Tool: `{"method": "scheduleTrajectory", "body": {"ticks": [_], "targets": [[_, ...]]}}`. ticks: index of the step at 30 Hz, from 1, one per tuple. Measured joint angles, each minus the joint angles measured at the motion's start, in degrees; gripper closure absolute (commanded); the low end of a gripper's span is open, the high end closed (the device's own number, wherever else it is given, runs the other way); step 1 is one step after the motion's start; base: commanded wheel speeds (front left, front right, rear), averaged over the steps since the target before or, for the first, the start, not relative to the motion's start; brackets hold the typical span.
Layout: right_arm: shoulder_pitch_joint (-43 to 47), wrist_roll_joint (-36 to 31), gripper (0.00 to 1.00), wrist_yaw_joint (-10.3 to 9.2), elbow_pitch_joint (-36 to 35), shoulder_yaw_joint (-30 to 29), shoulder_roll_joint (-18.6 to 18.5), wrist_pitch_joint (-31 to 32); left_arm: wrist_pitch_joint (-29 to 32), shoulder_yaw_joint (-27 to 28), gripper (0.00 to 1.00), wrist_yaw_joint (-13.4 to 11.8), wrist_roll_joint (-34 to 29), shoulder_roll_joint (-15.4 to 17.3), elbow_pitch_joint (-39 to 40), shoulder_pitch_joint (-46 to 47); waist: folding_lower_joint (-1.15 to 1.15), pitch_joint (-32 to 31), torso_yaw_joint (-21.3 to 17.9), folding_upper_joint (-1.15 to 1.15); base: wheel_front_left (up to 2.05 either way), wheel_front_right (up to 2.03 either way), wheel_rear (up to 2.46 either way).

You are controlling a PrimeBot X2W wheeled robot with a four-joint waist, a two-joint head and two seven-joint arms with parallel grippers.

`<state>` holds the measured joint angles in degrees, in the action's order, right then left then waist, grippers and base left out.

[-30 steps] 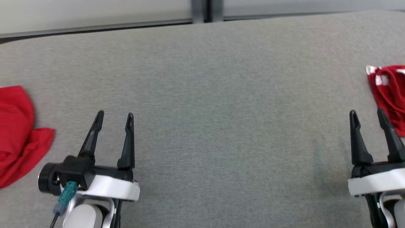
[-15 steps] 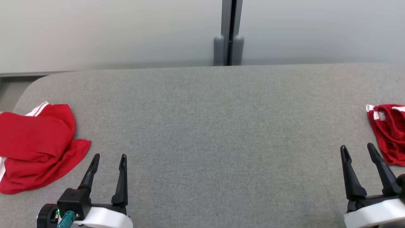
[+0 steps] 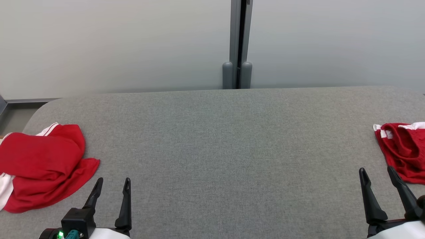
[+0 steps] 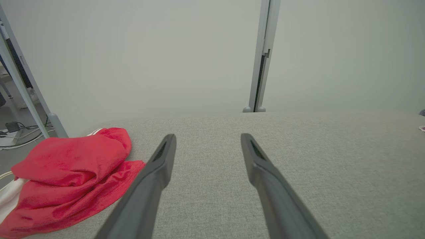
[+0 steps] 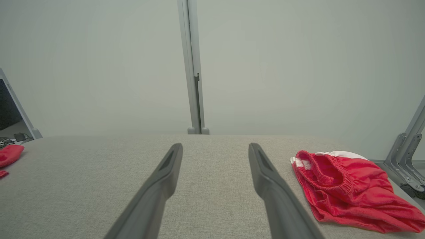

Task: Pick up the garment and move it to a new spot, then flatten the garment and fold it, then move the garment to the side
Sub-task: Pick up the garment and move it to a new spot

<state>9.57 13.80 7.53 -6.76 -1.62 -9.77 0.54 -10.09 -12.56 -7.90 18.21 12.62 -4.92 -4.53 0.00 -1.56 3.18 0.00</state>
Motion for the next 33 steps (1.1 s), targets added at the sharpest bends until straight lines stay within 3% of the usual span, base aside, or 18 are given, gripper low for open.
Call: {"method": "scheduleTrajectory", "body": {"ticks": [22,33], "targets": [[0.07,-0.23,0.0,-0.01,-0.8,0.36,-0.01,0.68,0.33,-0.69,0.0,-0.51,0.52,0.8,0.03,0.11,0.0,-0.33,-0.28,0.0,0.0,0.0,0.0],[0.17,-0.33,0.0,-0.04,-1.79,-0.13,0.63,0.83,0.0,-1.08,0.0,-0.22,1.62,0.16,-0.59,3.77,0.0,0.9,4.54,0.0,0.0,0.0,0.0]]}}
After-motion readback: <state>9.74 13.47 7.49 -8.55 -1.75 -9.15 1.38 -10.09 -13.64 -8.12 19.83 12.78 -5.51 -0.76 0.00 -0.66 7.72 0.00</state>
